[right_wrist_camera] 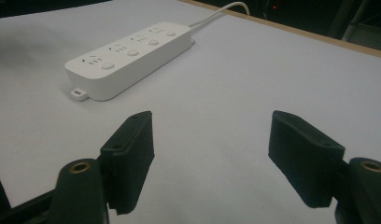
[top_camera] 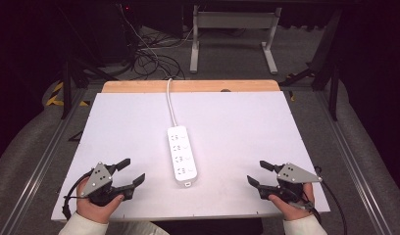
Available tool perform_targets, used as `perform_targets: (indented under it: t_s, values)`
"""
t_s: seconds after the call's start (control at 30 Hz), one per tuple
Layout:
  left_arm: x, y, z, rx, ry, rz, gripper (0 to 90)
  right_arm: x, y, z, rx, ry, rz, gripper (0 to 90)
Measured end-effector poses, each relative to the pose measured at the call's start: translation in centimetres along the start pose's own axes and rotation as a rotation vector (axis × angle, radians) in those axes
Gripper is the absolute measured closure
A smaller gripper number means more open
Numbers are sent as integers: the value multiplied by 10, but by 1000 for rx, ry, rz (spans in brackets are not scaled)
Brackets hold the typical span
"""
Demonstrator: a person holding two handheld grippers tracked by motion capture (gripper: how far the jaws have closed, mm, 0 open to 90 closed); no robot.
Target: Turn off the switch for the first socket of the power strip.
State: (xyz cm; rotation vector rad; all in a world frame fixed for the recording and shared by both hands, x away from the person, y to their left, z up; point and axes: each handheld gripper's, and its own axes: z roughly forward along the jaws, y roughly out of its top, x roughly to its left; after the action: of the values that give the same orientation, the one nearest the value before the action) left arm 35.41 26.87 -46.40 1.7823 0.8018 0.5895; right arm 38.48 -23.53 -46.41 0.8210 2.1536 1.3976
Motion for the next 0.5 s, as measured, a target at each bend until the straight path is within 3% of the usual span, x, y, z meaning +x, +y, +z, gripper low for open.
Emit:
perform_targets:
  t_s: [0.17,0.5]
  values:
    - [-1,1,0,4,0,-7,294,0,0,0,-2,3,-1,316]
    - [-1,3,-1,27,13,29,307,0,0,0,-3,5,2,316]
